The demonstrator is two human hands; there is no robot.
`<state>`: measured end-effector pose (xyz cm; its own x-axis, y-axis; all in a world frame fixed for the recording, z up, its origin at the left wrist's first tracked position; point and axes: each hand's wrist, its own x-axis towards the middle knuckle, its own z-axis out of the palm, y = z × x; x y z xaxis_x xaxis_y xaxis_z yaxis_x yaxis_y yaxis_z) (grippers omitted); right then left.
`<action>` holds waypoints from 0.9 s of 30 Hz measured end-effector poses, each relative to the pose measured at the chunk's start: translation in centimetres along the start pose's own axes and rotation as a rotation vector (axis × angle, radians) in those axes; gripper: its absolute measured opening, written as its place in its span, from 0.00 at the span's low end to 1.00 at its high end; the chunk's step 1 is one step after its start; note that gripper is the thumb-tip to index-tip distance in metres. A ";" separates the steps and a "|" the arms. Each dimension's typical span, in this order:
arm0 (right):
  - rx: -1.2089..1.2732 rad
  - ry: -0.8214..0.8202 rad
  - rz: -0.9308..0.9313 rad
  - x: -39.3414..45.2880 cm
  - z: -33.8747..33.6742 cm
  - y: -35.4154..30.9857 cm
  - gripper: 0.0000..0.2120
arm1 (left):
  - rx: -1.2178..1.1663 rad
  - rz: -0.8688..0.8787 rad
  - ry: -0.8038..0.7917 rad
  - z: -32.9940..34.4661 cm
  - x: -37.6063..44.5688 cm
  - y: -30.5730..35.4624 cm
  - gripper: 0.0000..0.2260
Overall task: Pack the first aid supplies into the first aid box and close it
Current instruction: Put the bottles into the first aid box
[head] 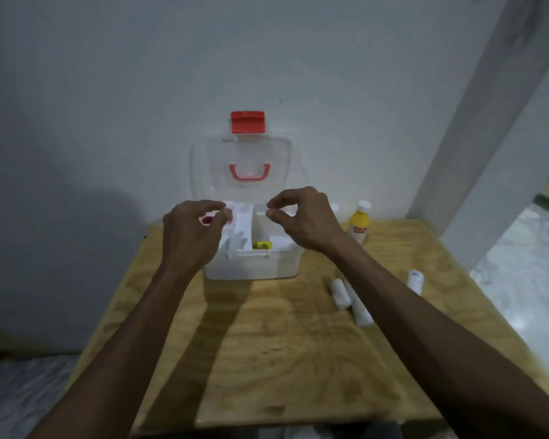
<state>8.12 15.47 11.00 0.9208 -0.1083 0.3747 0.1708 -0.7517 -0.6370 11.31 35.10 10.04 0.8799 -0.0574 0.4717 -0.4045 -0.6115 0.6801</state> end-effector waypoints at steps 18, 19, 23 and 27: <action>0.025 0.426 0.232 -8.8 -8.4 10.7 0.07 | -0.184 0.118 -0.047 11.4 -7.2 9.9 0.13; 0.032 0.446 0.236 -8.4 -8.2 11.1 0.09 | -0.179 0.104 -0.038 12.2 -6.8 10.5 0.15; 0.070 0.485 0.239 -6.5 -7.0 11.9 0.15 | -0.200 -0.021 -0.046 14.9 -5.7 12.3 0.20; 0.061 0.465 0.230 -4.6 -5.9 13.0 0.18 | -0.237 -0.135 -0.054 17.3 -4.8 12.8 0.22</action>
<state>4.01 2.35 4.94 0.6862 -0.5544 0.4709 0.0149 -0.6366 -0.7710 6.25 13.91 6.77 0.9391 -0.0341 0.3419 -0.3245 -0.4154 0.8498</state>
